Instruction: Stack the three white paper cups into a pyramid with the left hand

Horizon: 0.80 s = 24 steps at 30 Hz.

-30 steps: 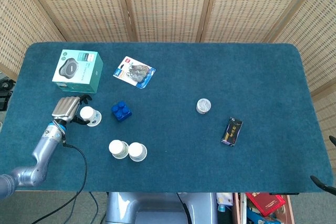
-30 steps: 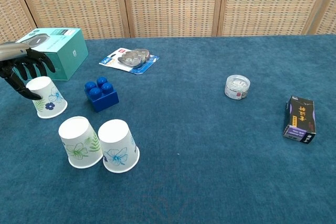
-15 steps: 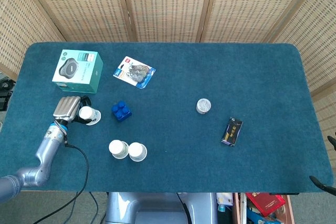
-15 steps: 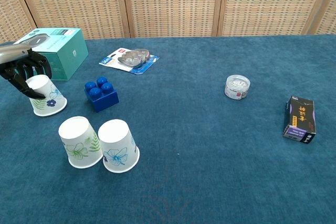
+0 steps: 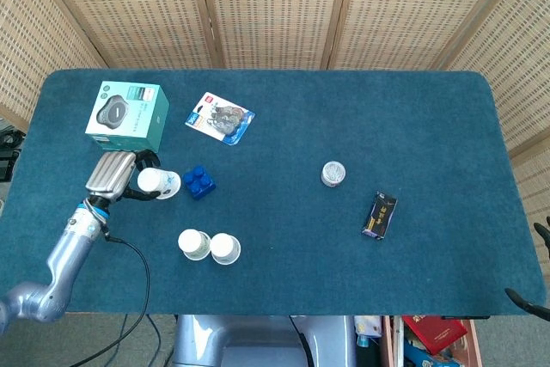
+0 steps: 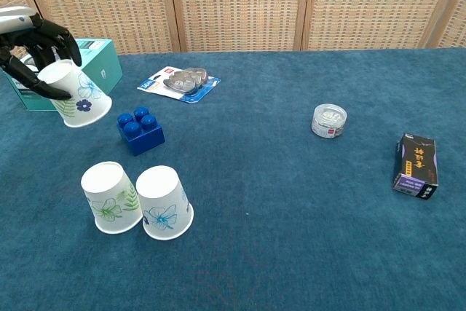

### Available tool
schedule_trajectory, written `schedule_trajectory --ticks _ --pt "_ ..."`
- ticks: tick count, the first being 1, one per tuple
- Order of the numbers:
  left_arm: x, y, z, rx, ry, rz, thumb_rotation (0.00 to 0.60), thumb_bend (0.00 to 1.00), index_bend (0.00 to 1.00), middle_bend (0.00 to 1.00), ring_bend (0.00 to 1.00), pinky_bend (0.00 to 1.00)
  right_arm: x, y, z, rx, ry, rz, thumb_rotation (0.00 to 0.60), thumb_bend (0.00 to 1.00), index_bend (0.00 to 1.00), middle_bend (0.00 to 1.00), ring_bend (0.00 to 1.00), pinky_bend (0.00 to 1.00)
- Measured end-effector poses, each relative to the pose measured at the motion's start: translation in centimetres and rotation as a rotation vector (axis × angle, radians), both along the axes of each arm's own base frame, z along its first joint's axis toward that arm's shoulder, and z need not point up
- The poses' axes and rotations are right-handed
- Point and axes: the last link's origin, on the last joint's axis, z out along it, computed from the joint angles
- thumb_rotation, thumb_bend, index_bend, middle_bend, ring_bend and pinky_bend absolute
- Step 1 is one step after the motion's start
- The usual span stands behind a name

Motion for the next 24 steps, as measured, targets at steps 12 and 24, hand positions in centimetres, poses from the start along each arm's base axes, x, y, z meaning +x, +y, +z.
schedule_trajectory --ticks 12,24 --pt "5.2 -6.0 0.5 -0.178 -0.001 -0.229 0.600 0.17 0.45 0.52 0.48 0.42 0.0 0.2 0.1 -0.003 -0.002 0.001 0.600 0.00 0.00 0.00 0.00 0.00" --pt "6.6 -6.6 -2.2 -0.251 0.033 -0.262 0.600 0.17 0.45 0.52 0.48 0.42 -0.1 0.1 0.3 -0.008 -0.008 -0.003 0.600 0.00 0.00 0.00 0.00 0.00"
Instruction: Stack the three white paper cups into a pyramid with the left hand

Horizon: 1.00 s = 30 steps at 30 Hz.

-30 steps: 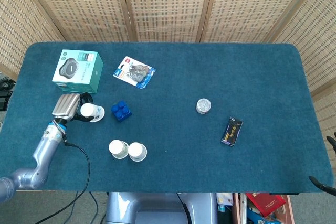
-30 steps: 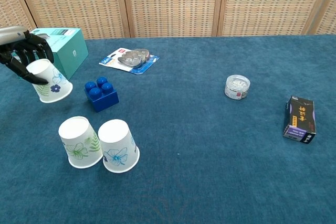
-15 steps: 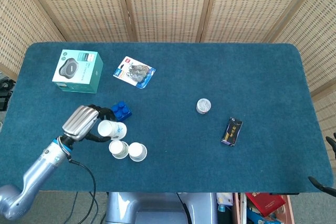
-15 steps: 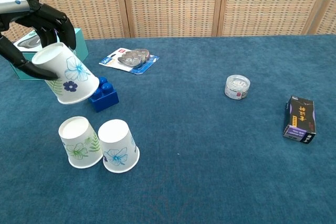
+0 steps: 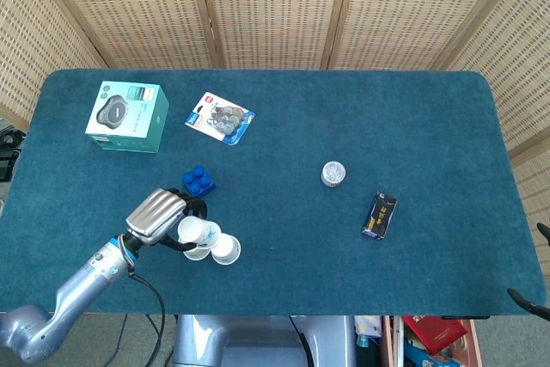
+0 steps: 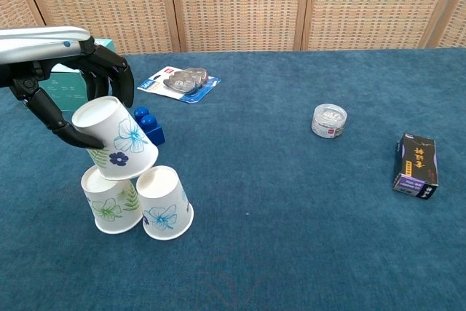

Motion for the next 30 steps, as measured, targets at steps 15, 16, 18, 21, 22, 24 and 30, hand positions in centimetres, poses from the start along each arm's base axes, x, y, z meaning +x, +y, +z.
schedule_trajectory --ticks 15,16,18,21,22,24,30 --pt "0.29 -0.55 -0.37 -0.007 0.067 -0.009 0.600 0.17 0.45 0.52 0.48 0.42 -0.02 0.06 0.13 -0.002 -0.004 0.001 0.600 0.00 0.00 0.00 0.00 0.00" --pt "0.29 -0.54 -0.43 -0.008 0.068 -0.007 0.600 0.17 0.45 0.52 0.48 0.42 -0.02 0.05 0.12 -0.002 -0.004 0.000 0.600 0.00 0.00 0.00 0.00 0.00" --pt "0.31 -0.54 -0.55 -0.010 0.070 -0.006 0.600 0.17 0.45 0.52 0.48 0.42 -0.03 0.05 0.12 -0.001 -0.004 0.000 0.600 0.00 0.00 0.00 0.00 0.00" --pt "0.42 -0.57 -0.65 -0.011 0.067 -0.007 0.600 0.16 0.45 0.52 0.48 0.42 -0.03 0.05 0.11 -0.001 -0.004 0.000 0.600 0.00 0.00 0.00 0.00 0.00" --pt "0.47 -0.57 -0.65 -0.009 0.064 -0.009 0.600 0.16 0.45 0.51 0.48 0.42 -0.03 0.05 0.11 -0.001 -0.004 -0.001 0.600 0.00 0.00 0.00 0.00 0.00" --pt "0.54 -0.59 -0.65 -0.005 0.060 -0.013 0.600 0.16 0.45 0.49 0.46 0.41 -0.04 0.05 0.11 -0.001 -0.004 -0.001 0.600 0.00 0.00 0.00 0.00 0.00" --pt "0.42 -0.81 -0.76 -0.028 0.070 -0.010 0.600 0.17 0.19 0.07 0.09 0.29 -0.03 0.09 0.13 0.000 -0.006 -0.002 0.600 0.00 0.00 0.00 0.00 0.00"
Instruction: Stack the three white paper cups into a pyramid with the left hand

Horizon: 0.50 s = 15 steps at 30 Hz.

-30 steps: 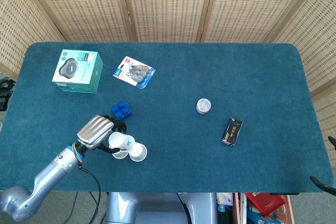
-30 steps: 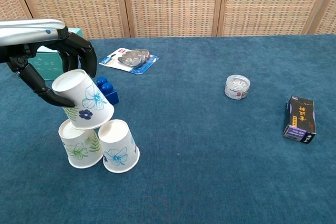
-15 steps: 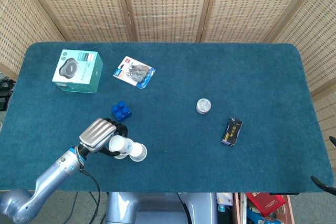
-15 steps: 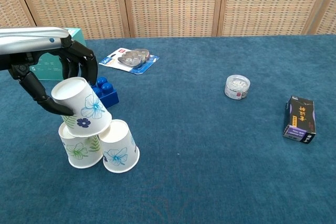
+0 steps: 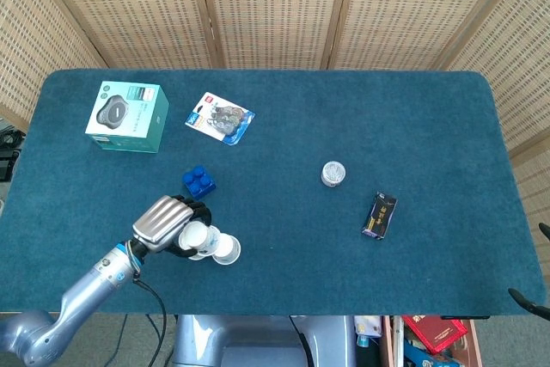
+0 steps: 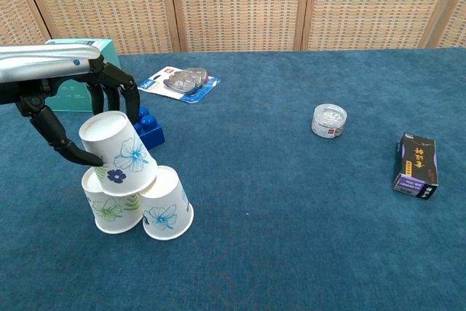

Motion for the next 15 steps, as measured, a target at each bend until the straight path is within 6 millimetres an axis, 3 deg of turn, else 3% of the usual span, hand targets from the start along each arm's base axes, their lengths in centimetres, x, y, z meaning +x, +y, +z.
schedule_trajectory --ticks 1,3,11,15 --pt "-0.1 -0.1 0.0 -0.012 0.009 0.002 0.600 0.17 0.09 0.01 0.03 0.25 0.0 0.0 0.0 -0.001 -0.001 0.000 0.600 0.00 0.00 0.00 0.00 0.00" --pt "0.0 -0.1 0.1 -0.031 0.020 0.008 0.600 0.16 0.00 0.00 0.00 0.21 0.0 0.0 0.1 -0.003 -0.003 0.001 0.600 0.00 0.00 0.00 0.00 0.00" --pt "1.1 -0.5 1.5 -0.012 -0.091 -0.015 0.600 0.16 0.00 0.00 0.00 0.17 0.0 0.2 0.4 -0.009 -0.012 0.005 0.600 0.00 0.00 0.00 0.00 0.00" --pt "1.1 -0.6 3.4 0.057 -0.150 -0.037 0.600 0.16 0.00 0.00 0.00 0.06 0.1 0.2 0.3 -0.007 -0.011 0.009 0.600 0.00 0.00 0.00 0.00 0.00"
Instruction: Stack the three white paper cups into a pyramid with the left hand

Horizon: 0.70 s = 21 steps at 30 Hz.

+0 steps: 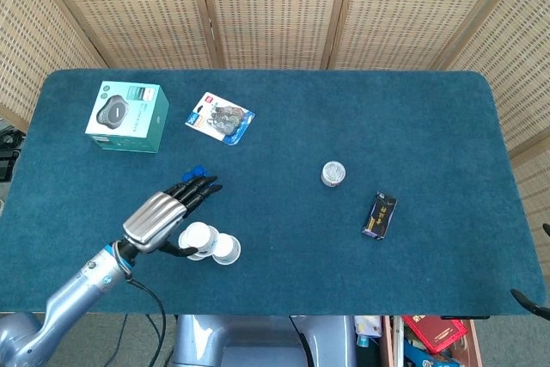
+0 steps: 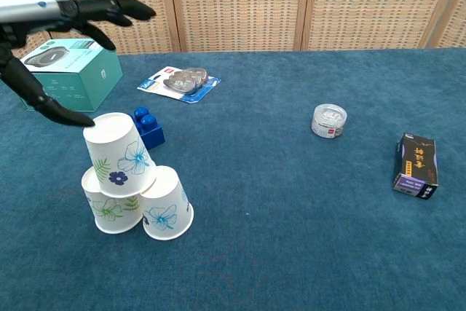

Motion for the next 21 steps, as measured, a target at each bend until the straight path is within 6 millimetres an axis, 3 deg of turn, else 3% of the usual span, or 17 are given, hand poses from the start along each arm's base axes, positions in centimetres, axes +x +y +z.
schedule_trajectory --ticks 3,9,13,21 --pt "-1.1 -0.2 2.1 0.079 -0.026 0.026 0.600 0.17 0.00 0.00 0.00 0.00 0.1 0.0 -0.1 0.003 0.001 0.004 0.600 0.00 0.00 0.00 0.00 0.00" --pt "-5.4 -1.7 5.5 0.215 -0.028 0.141 0.600 0.16 0.00 0.00 0.00 0.00 0.3 0.2 -0.1 0.005 0.000 0.016 0.600 0.00 0.00 0.00 0.00 0.00" --pt "-9.5 -3.6 7.9 0.350 0.032 0.273 0.600 0.16 0.00 0.00 0.00 0.00 0.5 0.5 -0.1 0.002 0.000 0.025 0.600 0.00 0.00 0.00 0.00 0.00" --pt "-13.9 -8.0 10.2 0.493 0.121 0.470 0.600 0.16 0.00 0.00 0.00 0.00 0.6 0.9 0.2 -0.008 -0.001 0.027 0.600 0.00 0.00 0.00 0.00 0.00"
